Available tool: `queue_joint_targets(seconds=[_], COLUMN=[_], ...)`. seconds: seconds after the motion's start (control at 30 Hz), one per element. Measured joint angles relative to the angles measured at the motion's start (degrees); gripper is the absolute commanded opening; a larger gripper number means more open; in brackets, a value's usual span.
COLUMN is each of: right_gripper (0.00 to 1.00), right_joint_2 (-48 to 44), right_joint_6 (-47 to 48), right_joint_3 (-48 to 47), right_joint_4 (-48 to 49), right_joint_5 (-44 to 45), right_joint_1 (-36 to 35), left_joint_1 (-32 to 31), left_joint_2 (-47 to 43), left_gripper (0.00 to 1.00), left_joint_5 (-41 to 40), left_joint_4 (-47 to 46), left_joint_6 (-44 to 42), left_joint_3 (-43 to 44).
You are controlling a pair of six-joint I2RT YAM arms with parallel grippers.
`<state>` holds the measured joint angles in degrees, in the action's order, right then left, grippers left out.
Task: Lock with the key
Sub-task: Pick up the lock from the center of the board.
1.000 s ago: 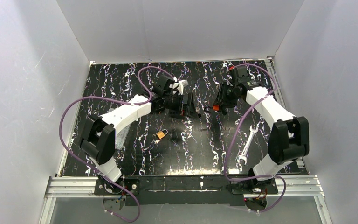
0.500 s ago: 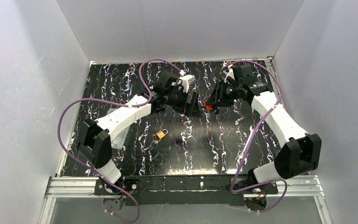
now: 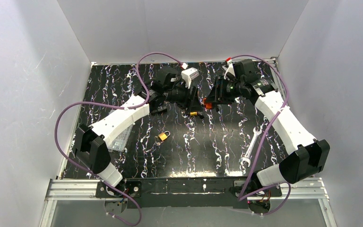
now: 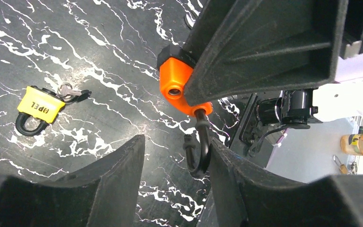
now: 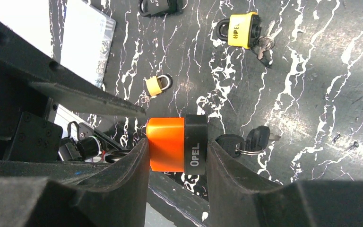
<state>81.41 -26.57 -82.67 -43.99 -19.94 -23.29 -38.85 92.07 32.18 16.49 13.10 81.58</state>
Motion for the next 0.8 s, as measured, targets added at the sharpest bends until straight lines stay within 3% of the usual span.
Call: queue_joint_targets(seconds=[0.8], right_gripper=[0.01], right_joint_2=[0.00], right_joint_6=[-0.04], right_joint_3=[-2.29], right_joint_4=[-2.78], right_joint_5=[2.91], right_joint_1=[-1.29], left_joint_1=[0.00], left_joint_2=[-2.80], left_gripper=[0.32], left_joint_5=[1.60], left_joint_4=[0.26], left_joint_6=[1.29], left_joint_3=[0.02])
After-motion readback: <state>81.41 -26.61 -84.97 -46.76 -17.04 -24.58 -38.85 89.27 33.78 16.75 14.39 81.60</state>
